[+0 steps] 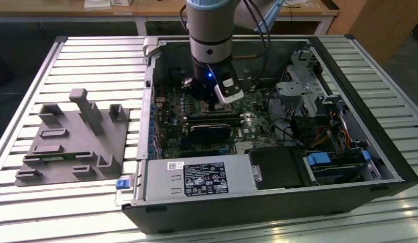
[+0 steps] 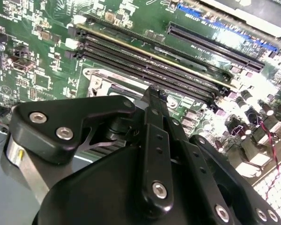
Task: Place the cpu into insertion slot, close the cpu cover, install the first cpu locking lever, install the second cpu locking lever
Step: 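Install the second cpu locking lever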
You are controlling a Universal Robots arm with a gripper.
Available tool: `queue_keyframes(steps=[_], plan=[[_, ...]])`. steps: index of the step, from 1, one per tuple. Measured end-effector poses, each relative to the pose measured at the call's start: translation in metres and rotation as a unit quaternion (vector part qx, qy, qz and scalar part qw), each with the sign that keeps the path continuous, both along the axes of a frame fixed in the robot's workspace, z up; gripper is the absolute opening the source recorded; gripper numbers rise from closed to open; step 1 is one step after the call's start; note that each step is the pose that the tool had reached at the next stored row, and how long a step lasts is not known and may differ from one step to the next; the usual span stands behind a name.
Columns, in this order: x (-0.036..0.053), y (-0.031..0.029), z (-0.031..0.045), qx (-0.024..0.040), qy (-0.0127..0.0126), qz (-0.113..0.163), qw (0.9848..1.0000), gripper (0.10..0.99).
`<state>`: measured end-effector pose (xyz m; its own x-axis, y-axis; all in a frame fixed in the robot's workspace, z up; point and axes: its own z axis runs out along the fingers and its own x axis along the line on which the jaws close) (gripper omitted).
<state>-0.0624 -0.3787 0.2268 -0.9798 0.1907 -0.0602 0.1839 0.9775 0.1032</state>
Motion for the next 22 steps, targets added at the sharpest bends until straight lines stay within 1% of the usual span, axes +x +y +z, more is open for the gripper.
queue_keyframes(steps=[3, 8, 9, 10, 18, 22], plan=[[-0.0019, -0.0029, -0.0018, 0.0033, 0.0, 0.0, 1.0, 0.106], [-0.0073, -0.0061, -0.0054, 0.0158, 0.0, 0.0, 0.9999, 0.106], [-0.0077, -0.0064, -0.0056, 0.017, 0.0, 0.0, 0.9999, 0.106], [-0.0113, -0.0085, -0.008, 0.0278, 0.0, 0.0, 0.9996, 0.106], [-0.0149, -0.0135, -0.0131, 0.052, 0.0, 0.0, 0.9986, 0.106], [-0.0163, -0.0148, -0.016, 0.0604, 0.0, 0.0, 0.9982, 0.106]])
